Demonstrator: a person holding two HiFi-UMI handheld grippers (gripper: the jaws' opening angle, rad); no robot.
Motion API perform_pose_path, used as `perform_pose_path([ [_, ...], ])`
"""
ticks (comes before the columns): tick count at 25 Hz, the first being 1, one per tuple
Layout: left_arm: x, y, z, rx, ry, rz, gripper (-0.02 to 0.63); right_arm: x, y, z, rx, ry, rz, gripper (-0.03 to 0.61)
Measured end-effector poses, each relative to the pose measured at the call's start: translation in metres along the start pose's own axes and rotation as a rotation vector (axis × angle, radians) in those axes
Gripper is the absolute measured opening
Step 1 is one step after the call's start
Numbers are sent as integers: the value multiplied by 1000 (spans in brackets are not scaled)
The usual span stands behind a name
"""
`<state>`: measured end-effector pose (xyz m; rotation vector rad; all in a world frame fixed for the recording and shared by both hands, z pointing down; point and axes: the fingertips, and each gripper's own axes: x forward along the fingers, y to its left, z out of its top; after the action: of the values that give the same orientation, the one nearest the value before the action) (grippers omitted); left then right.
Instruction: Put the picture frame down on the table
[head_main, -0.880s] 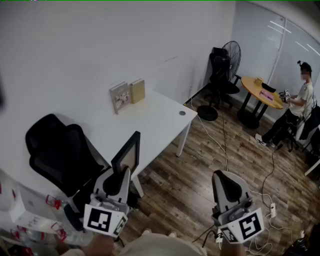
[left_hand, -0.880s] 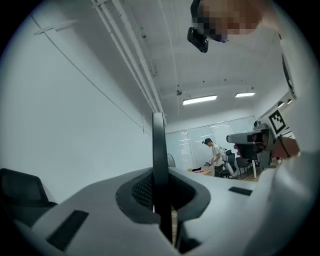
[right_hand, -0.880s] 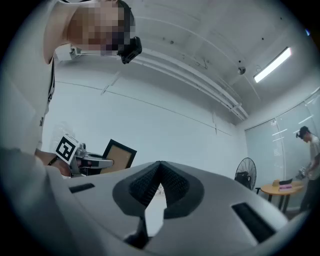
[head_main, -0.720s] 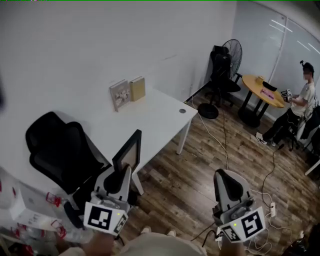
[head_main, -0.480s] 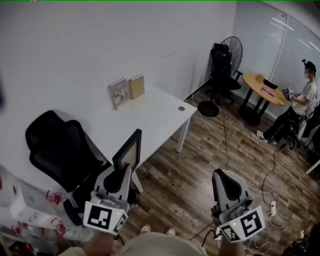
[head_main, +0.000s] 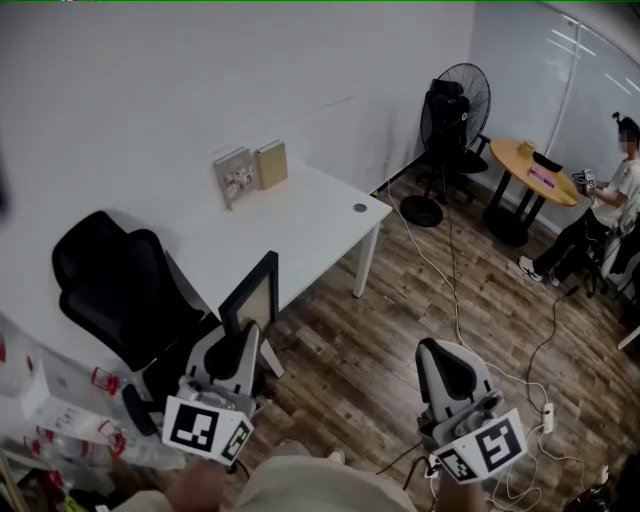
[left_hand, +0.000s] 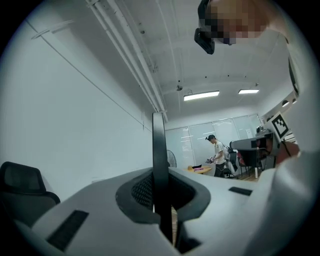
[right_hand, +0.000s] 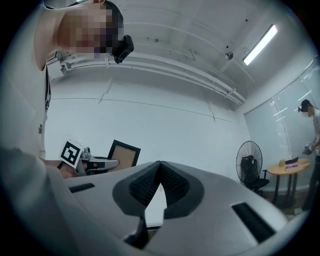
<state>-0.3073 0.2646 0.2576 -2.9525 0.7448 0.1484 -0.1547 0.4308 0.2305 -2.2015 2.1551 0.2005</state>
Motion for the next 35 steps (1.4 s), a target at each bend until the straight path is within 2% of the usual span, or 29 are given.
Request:
perform_pose_path([
  [11, 11, -25, -22, -23, 52, 3, 38, -7, -22, -21, 38, 35, 20, 23],
  [20, 42, -23, -40, -60, 65, -28, 38, 8, -41, -34, 41, 58, 14, 23],
  [28, 90, 0, -63, -99, 96, -51, 38, 52, -70, -52, 40, 87, 6, 23],
  [35, 155, 34, -75, -115, 112, -78, 38, 117, -103, -64, 44, 115, -1, 23],
])
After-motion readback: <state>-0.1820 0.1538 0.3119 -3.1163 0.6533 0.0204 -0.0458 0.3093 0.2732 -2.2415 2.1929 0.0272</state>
